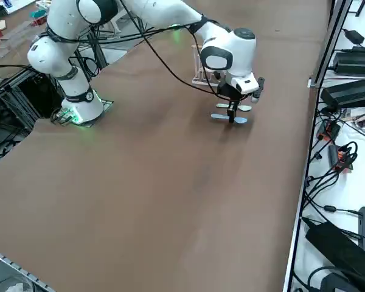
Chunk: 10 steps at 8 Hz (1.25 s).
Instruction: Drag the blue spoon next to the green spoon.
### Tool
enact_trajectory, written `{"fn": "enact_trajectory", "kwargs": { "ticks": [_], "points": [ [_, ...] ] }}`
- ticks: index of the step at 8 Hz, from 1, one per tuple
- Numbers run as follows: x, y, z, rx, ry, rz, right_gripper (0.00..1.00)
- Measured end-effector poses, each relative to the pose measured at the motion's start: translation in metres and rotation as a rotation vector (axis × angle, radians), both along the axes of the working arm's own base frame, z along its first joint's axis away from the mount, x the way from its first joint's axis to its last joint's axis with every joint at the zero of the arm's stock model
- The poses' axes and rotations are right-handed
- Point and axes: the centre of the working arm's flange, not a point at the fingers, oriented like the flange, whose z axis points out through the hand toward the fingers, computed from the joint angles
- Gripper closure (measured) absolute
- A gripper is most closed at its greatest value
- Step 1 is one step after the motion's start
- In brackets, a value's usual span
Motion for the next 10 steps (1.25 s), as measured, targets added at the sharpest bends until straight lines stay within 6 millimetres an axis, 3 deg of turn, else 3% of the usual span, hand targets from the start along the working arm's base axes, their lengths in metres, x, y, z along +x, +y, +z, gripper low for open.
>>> {"fn": "enact_trajectory", "kwargs": {
  "ticks": [1,3,4,6,7,8,10],
  "points": [
    [0.000,-0.001,-0.001,-0.001,0.000,-0.001,0.82],
    [0.000,-0.002,-0.001,-0.003,0.000,-0.003,0.56],
    [0.001,-0.003,-0.001,-0.003,-0.001,-0.004,0.53],
    [0.005,-0.003,0.006,-0.001,-0.016,-0.004,0.21],
    [0.011,-0.005,0.018,0.000,-0.044,-0.008,0.04],
    [0.020,-0.013,0.047,0.001,-0.090,-0.019,0.00],
    [0.028,-0.042,0.136,0.013,-0.172,-0.060,0.00]
  ]
}}
